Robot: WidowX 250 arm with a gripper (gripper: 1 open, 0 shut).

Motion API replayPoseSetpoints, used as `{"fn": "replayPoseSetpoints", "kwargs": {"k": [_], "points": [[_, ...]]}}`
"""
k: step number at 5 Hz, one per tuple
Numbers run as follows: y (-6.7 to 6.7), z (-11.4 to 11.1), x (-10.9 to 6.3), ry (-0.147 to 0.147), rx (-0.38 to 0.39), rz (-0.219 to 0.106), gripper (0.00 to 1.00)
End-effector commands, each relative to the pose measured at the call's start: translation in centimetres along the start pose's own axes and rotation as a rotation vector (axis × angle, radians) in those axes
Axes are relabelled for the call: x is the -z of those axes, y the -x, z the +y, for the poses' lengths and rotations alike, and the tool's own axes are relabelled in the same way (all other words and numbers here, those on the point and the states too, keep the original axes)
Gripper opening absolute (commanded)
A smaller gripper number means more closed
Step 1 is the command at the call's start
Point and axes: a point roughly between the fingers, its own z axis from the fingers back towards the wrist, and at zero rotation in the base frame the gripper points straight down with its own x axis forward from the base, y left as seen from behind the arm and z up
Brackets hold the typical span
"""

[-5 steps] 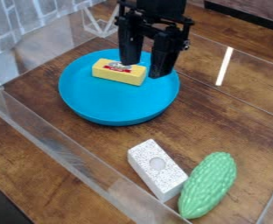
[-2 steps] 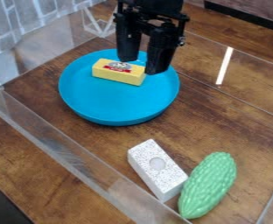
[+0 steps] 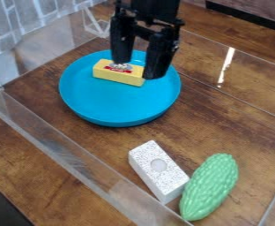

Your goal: Remove the yellow brick from inside the blue tray and put it on the table

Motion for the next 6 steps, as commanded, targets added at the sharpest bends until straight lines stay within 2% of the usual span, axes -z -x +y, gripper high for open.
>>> {"fn": "replayPoseSetpoints", "kwargs": {"k": [1, 6], "points": [[-0.7, 0.9, -1.2, -0.022, 0.005, -0.054, 1.00], [-2.2, 2.0, 0.5, -0.025, 0.005, -0.050, 1.00]]}}
